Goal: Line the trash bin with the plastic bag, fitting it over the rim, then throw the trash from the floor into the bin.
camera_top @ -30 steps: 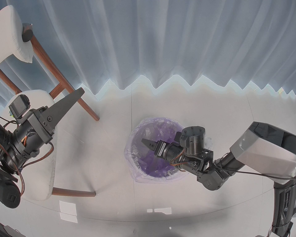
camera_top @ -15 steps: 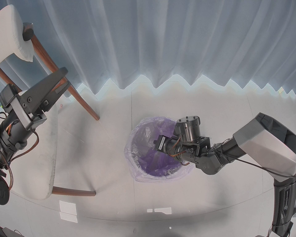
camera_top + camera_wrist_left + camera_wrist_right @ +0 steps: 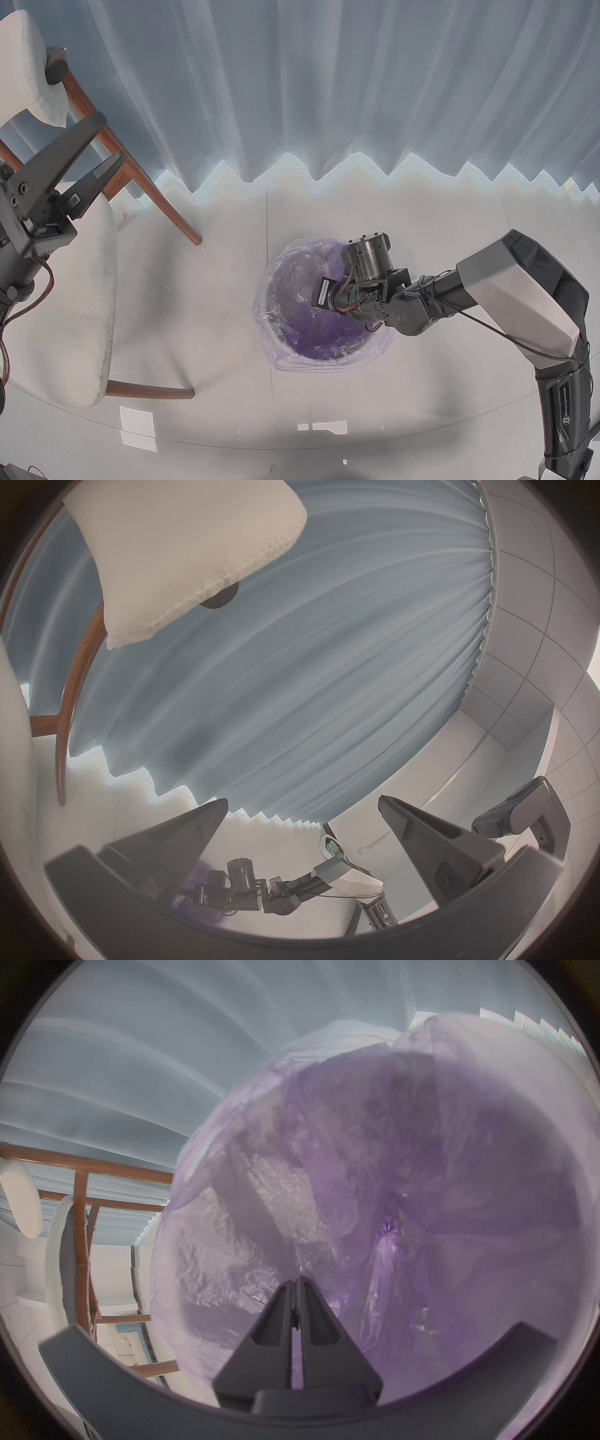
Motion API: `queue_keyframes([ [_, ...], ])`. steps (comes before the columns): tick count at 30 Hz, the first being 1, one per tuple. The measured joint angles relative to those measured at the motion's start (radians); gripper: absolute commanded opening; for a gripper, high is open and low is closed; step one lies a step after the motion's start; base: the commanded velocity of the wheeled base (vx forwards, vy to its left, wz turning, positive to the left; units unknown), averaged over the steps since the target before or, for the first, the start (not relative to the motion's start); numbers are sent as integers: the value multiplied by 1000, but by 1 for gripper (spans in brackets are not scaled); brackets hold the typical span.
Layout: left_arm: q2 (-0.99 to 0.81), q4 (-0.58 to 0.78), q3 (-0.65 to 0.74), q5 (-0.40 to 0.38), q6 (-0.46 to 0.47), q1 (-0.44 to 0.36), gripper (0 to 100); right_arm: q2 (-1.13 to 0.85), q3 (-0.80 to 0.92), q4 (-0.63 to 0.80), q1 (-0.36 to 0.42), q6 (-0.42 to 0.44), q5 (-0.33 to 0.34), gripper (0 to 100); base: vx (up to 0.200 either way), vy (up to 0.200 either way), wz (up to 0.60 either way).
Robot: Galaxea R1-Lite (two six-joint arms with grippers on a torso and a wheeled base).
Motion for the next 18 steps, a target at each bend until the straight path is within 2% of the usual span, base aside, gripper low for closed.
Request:
queue_keyframes([
  [11, -2, 1, 1, 0, 0, -1, 100, 89, -194, -3, -15, -13, -39, 0, 0, 0, 0],
  [18, -2, 1, 3, 0, 0, -1, 100, 90, -206, -18, -15, 0, -47, 0, 0, 0, 0],
])
